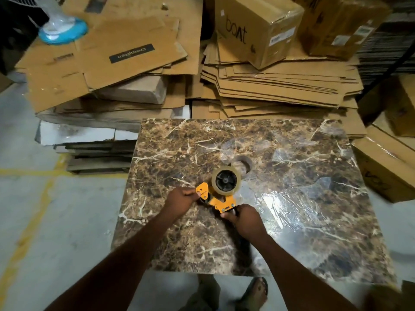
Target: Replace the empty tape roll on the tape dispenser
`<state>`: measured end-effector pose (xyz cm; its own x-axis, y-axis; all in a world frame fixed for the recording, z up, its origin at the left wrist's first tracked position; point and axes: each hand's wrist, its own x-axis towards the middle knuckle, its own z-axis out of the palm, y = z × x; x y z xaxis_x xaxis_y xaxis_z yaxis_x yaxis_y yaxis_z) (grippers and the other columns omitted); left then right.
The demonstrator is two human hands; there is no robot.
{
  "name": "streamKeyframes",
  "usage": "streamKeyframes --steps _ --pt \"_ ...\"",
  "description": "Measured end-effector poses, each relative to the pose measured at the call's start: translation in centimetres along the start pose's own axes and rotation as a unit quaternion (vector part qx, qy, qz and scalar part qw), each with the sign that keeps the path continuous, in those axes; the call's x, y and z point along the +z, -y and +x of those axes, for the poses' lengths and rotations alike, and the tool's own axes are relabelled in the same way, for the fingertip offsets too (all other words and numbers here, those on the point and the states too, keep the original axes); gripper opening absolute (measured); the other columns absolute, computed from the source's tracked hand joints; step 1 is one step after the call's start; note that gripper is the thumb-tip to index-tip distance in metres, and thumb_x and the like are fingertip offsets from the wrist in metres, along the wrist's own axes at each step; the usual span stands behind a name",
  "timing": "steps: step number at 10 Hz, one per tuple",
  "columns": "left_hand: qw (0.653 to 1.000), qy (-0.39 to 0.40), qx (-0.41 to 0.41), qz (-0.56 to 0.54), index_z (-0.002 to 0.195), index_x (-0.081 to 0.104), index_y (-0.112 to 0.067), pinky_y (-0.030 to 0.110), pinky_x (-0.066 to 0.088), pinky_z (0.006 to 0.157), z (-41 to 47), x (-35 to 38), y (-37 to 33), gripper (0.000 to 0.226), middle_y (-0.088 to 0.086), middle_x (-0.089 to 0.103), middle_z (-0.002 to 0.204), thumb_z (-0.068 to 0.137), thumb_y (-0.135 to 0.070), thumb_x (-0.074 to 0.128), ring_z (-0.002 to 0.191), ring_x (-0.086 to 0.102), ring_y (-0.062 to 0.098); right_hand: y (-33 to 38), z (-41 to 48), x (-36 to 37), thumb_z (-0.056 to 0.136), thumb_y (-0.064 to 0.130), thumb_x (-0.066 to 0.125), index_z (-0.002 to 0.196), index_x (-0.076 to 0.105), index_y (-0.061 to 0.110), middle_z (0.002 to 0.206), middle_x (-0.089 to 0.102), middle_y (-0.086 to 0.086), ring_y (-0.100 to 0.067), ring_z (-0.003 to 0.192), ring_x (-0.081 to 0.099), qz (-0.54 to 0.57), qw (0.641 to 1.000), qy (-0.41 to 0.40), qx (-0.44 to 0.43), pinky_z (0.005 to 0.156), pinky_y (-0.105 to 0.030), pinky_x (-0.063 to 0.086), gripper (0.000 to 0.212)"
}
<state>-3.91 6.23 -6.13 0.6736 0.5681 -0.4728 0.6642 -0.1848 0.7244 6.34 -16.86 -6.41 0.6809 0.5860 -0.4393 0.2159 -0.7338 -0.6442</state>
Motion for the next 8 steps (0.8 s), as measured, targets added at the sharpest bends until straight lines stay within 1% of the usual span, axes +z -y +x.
streamKeyframes --steps 1,2,3,4,5,6,7,8 --pt "0.999 -0.016 0.016 -0.031 0.105 0.083 -0.022 0.029 0.052 0.077 -0.7 0.1 0.7 0.018 -0.016 0.079 0.080 0.087 -0.022 0.083 0.070 0.068 -0.002 -0.2 -0.1 0.5 0.088 0.056 0.070 0.058 0.037 0.021 0.060 0.040 0.002 -0.013 0.054 0.041 -0.028 1.000 -0.004 -0.003 0.054 -0.034 0.030 0.056" --pt "0.998 -0.036 0.030 -0.044 0.102 0.084 -0.019 0.031 0.057 0.086 -1.7 0.1 1.3 0.016 -0.028 0.075 0.077 0.086 -0.017 0.084 0.079 0.071 -0.007 -0.4 -0.3 1.0 0.090 0.057 0.067 0.062 0.038 0.021 0.068 0.043 0.002 -0.014 0.061 0.045 -0.051 0.999 0.010 -0.003 0.059 -0.035 0.030 0.054" --pt "0.998 -0.045 0.041 -0.033 0.098 0.085 -0.021 0.034 0.057 0.078 -2.7 0.0 1.9 0.012 -0.011 0.080 0.080 0.086 -0.019 0.084 0.076 0.074 0.008 -0.5 -0.7 1.3 0.091 0.056 0.066 0.063 0.042 0.019 0.069 0.043 0.003 -0.014 0.062 0.045 -0.060 0.998 0.020 -0.018 0.059 -0.033 0.028 0.052" --pt "0.998 -0.045 0.038 -0.016 0.102 0.084 -0.018 0.030 0.054 0.076 -3.1 0.1 2.3 0.016 -0.007 0.076 0.081 0.088 -0.024 0.083 0.078 0.067 0.012 -0.5 -0.9 1.3 0.091 0.053 0.067 0.058 0.039 0.021 0.065 0.042 0.004 -0.007 0.055 0.041 -0.061 0.998 0.020 -0.028 0.051 -0.025 0.025 0.054" --pt "0.999 -0.045 0.013 -0.001 0.115 0.080 -0.015 0.028 0.053 0.084 -2.6 0.3 2.3 0.031 -0.002 0.081 0.105 0.089 -0.031 0.081 0.093 0.071 0.012 -0.4 -0.7 1.2 0.092 0.053 0.067 0.056 0.037 0.020 0.061 0.041 0.003 -0.007 0.051 0.039 -0.065 0.997 0.022 -0.029 0.048 -0.023 0.024 0.057" --pt "0.999 -0.029 -0.010 0.016 0.102 0.084 -0.019 0.036 0.054 0.070 -2.1 0.1 1.9 0.018 0.005 0.080 0.083 0.090 -0.032 0.080 0.067 0.065 0.012 0.0 -0.3 0.8 0.090 0.052 0.069 0.053 0.039 0.019 0.053 0.039 0.002 -0.010 0.046 0.039 -0.055 0.998 0.033 -0.011 0.047 -0.028 0.026 0.058" --pt "0.999 -0.009 -0.024 0.038 0.101 0.083 -0.021 0.027 0.040 0.053 -2.1 -0.5 1.2 0.017 -0.001 0.066 0.052 0.090 -0.034 0.079 0.043 0.049 0.012 0.0 -0.2 0.5 0.085 0.053 0.073 0.053 0.042 0.018 0.050 0.039 0.002 -0.015 0.046 0.041 -0.051 0.997 0.053 -0.005 0.050 -0.031 0.030 0.057" --pt "0.993 0.029 -0.030 0.109 0.076 0.079 -0.016 0.026 0.042 0.054 -2.1 -1.0 -0.2 0.034 0.001 0.061 0.049 0.089 -0.047 0.075 0.043 0.053 0.018 0.3 -0.3 -0.1 0.073 0.069 0.073 0.057 0.050 0.017 0.053 0.046 0.001 -0.015 0.049 0.049 -0.087 0.995 0.056 0.011 0.049 -0.029 0.035 0.059"
